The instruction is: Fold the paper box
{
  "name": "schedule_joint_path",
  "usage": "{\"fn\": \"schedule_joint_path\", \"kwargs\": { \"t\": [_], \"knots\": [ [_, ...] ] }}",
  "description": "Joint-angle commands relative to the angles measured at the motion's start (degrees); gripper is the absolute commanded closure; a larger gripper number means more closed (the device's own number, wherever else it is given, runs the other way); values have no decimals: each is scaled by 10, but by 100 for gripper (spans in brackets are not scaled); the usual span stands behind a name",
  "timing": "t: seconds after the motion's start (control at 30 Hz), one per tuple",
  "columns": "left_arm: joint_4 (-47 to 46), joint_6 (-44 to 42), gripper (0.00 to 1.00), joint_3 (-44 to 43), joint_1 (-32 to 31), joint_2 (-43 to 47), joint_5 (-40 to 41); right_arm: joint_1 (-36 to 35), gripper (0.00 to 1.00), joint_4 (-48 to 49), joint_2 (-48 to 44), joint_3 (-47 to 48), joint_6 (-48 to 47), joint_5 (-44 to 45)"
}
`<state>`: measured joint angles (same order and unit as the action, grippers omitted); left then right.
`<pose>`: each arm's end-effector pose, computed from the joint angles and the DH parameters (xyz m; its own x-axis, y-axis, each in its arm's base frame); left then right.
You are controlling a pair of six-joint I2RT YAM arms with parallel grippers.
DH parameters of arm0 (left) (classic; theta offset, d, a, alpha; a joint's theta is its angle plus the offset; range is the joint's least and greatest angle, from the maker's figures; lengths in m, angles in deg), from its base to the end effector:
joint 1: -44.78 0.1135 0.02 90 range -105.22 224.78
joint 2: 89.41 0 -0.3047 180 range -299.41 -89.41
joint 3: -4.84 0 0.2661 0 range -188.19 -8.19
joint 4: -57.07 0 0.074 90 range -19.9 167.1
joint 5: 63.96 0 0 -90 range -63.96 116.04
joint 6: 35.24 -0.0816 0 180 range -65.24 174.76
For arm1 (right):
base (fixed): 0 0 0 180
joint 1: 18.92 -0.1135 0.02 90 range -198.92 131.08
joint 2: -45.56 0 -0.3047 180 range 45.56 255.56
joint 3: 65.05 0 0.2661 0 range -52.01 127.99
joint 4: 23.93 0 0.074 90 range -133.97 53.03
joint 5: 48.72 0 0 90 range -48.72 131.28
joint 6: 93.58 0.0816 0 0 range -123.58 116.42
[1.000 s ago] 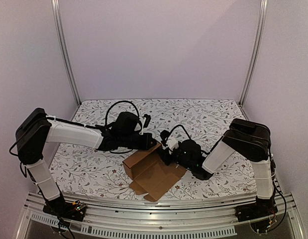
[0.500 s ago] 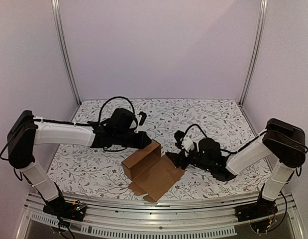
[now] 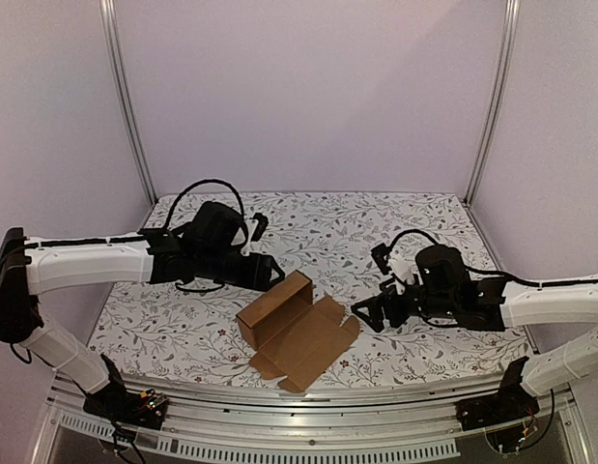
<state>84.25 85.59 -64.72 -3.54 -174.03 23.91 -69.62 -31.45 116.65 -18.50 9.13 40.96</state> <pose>0.2395 -0.2735 0.2432 -0.7757 0.1011 -0.6229 0.4275 0.8103 -0.4009 0.1866 0.2287 0.2086 -0.4989 -0.2621 -0.8261 -0.6838 0.7047 0.1894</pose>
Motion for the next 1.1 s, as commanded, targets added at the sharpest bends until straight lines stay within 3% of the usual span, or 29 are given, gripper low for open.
{"fn": "schedule_joint_path", "kwargs": {
  "t": [0.0,0.17,0.37,0.83,1.07],
  "knots": [
    [42,-9,36,19,3,16,14,14,1,-149,-34,10,79,10],
    [38,-11,36,25,4,9,9,32,5,-164,4,33,98,-50],
    [36,-13,36,20,5,-2,0,88,27,-157,85,65,110,-169],
    [46,-16,36,25,9,5,-1,109,52,-89,241,106,122,-235],
    [50,-15,35,27,10,4,-1,109,59,-61,285,106,131,-267]
  ]
}}
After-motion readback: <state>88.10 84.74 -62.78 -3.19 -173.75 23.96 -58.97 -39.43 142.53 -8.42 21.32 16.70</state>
